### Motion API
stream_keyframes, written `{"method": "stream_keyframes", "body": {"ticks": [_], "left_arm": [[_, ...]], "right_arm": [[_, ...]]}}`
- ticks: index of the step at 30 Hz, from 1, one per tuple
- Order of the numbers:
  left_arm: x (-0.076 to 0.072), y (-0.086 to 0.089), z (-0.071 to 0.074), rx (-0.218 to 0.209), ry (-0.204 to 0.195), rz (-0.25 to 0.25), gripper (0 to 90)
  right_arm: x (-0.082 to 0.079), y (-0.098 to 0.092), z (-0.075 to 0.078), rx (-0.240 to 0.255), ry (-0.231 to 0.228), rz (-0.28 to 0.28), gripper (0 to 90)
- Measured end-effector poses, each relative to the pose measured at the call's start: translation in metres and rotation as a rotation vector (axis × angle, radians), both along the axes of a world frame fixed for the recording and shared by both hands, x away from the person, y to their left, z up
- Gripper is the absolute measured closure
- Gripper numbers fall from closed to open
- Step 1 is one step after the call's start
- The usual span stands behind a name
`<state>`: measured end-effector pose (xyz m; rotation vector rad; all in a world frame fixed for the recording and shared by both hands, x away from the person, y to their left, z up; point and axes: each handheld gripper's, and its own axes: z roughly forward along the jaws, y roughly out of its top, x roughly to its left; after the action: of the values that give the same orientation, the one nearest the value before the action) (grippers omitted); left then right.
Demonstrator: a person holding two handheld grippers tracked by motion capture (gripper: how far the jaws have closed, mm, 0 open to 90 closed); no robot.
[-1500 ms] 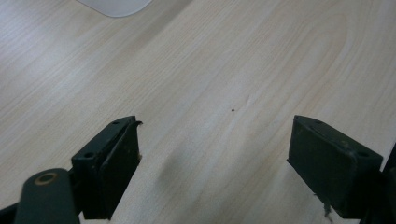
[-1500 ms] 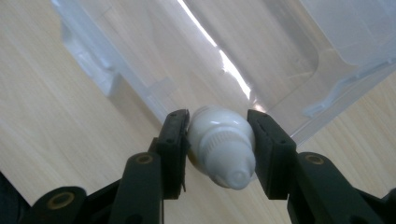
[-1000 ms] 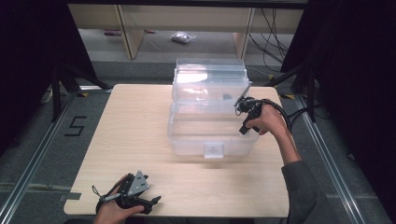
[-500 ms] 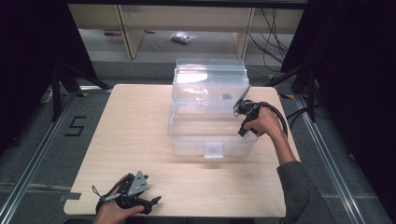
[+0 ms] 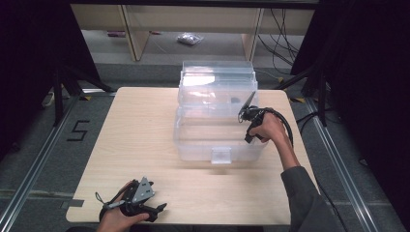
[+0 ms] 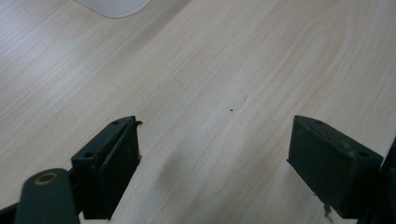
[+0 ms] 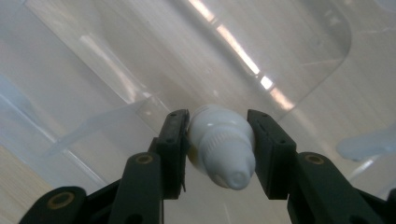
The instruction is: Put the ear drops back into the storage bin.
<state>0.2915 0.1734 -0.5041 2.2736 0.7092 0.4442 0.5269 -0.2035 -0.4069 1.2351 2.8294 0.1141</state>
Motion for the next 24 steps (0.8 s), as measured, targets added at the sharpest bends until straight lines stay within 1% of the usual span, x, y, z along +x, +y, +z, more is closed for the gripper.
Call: {"method": "stream_keyframes", "body": {"ticks": [1, 2, 3, 4, 5, 6, 8, 9, 10, 11, 12, 13, 14, 15, 16, 17, 19, 20, 21, 22, 23, 24], "left_arm": [[0.000, 0.000, 0.000, 0.000, 0.000, 0.001, 16.0], [0.000, 0.000, 0.000, -0.001, 0.001, 0.002, 16.0], [0.000, 0.000, 0.000, 0.001, 0.001, 0.001, 16.0], [0.000, 0.000, 0.000, 0.001, 0.002, 0.000, 15.9], [0.001, 0.001, 0.000, 0.027, -0.010, 0.002, 15.9], [0.001, 0.001, 0.001, 0.025, -0.004, -0.004, 16.0], [0.001, 0.001, 0.000, 0.025, -0.004, -0.006, 15.9], [0.000, 0.000, 0.000, 0.021, -0.005, -0.002, 15.9], [0.000, 0.000, 0.000, 0.020, -0.005, -0.002, 16.0], [0.001, 0.001, 0.000, 0.018, -0.004, -0.005, 16.0], [0.001, 0.001, 0.000, 0.026, -0.003, -0.005, 15.9], [0.001, 0.001, 0.000, 0.031, -0.005, -0.004, 15.9], [0.001, 0.001, 0.000, 0.030, -0.004, -0.006, 15.9], [0.001, 0.001, 0.000, 0.027, -0.003, -0.004, 15.9], [0.001, 0.001, 0.000, 0.023, -0.005, -0.004, 15.9], [0.001, 0.001, 0.000, 0.019, -0.002, -0.006, 15.9], [0.001, 0.001, 0.000, 0.026, -0.003, -0.004, 15.9], [0.001, 0.001, 0.000, 0.023, 0.003, -0.010, 15.9], [0.001, 0.001, 0.000, 0.025, -0.003, -0.004, 16.0], [0.001, 0.001, 0.000, 0.024, -0.001, -0.005, 15.9], [0.001, 0.001, 0.000, 0.026, -0.002, -0.004, 15.9], [0.001, 0.001, 0.000, 0.025, -0.002, -0.005, 15.9]], "right_arm": [[0.000, 0.001, -0.001, 0.004, 0.005, -0.006, 60.1], [0.002, -0.001, -0.003, 0.008, -0.007, 0.020, 60.1], [0.001, 0.000, -0.004, 0.003, 0.001, 0.002, 60.1], [0.001, 0.000, -0.006, 0.007, 0.002, -0.003, 60.0], [0.002, 0.000, -0.007, 0.006, -0.003, 0.008, 60.0], [0.001, 0.000, -0.008, 0.007, -0.004, 0.005, 60.0], [0.003, -0.001, -0.011, 0.022, -0.001, 0.019, 60.1], [0.002, 0.000, -0.011, 0.025, 0.009, 0.010, 60.0], [0.002, 0.001, -0.011, 0.020, 0.006, 0.003, 60.0], [0.002, 0.000, -0.012, 0.022, 0.012, 0.004, 60.0], [0.003, -0.001, -0.013, 0.023, 0.007, 0.015, 60.0], [0.003, 0.001, -0.013, 0.022, 0.011, -0.004, 60.1], [0.004, 0.000, -0.014, 0.021, 0.000, 0.028, 60.0], [0.004, 0.001, -0.014, 0.019, 0.011, 0.007, 60.0], [0.004, 0.001, -0.014, 0.016, 0.011, -0.001, 60.0], [0.002, 0.004, -0.013, 0.022, 0.025, -0.025, 60.0], [0.005, 0.002, -0.015, 0.020, 0.021, 0.009, 60.0], [0.004, 0.002, -0.016, 0.016, 0.014, 0.008, 60.0], [0.004, 0.004, -0.016, 0.003, 0.022, -0.008, 60.0], [0.006, 0.002, -0.018, 0.007, 0.013, 0.021, 60.0], [0.006, 0.002, -0.018, 0.001, 0.016, 0.017, 60.0], [0.004, 0.005, -0.016, -0.001, 0.038, -0.018, 60.0]]}}
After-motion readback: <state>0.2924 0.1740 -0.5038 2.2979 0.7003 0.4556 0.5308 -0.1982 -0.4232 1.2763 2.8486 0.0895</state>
